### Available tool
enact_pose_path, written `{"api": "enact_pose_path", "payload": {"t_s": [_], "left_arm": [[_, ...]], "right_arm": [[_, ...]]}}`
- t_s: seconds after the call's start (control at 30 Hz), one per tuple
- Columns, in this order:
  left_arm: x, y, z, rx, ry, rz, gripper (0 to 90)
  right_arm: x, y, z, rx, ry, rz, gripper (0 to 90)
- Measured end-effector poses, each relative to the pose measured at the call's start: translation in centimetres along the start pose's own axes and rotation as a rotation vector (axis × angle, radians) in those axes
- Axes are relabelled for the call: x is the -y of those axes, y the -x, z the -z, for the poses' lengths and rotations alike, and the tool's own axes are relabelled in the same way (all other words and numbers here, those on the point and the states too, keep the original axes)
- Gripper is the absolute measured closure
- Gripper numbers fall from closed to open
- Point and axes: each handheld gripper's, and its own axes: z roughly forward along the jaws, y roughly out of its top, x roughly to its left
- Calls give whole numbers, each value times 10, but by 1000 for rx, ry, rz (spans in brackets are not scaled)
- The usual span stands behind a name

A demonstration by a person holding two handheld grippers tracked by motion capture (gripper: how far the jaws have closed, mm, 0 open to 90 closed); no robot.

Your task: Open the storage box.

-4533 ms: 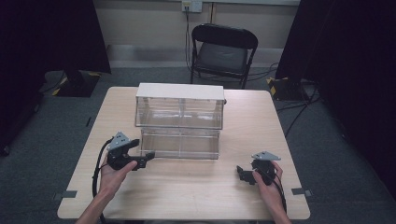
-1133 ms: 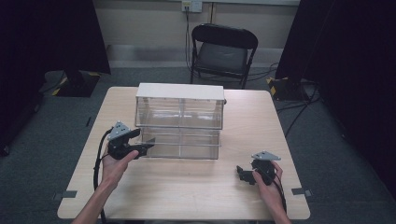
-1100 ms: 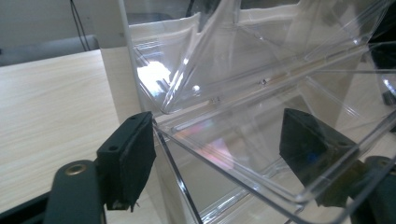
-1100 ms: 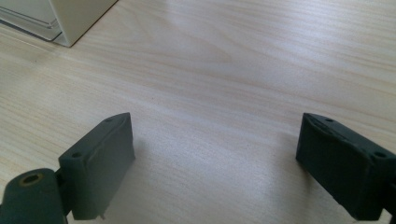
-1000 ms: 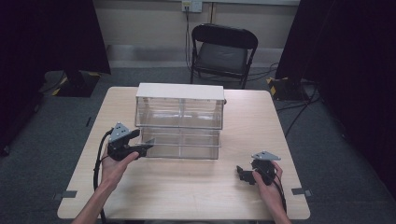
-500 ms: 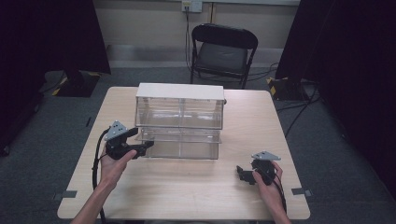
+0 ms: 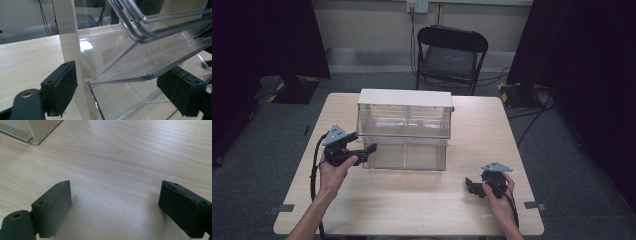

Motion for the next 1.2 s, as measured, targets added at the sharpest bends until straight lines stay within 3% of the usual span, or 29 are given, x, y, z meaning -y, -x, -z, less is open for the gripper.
{"api": "enact_pose_path", "payload": {"t_s": [0.23,0.27,0.37,0.5,0.77,0.87,1.2], "left_arm": [[0,0,-5,7,3,21,155],[0,0,-5,0,-10,5,158],[1,2,-8,9,-4,25,154],[0,2,-8,3,-7,13,155],[-4,5,-6,37,3,8,161],[-5,8,-6,27,4,-1,153],[-5,7,-6,34,5,6,154]], "right_arm": [[0,0,0,0,0,0,106],[0,0,0,0,0,0,106],[0,0,0,0,0,0,106],[0,0,0,0,0,0,106],[0,0,0,0,0,0,106],[0,0,0,0,0,0,106],[0,0,0,0,0,0,106]]}}
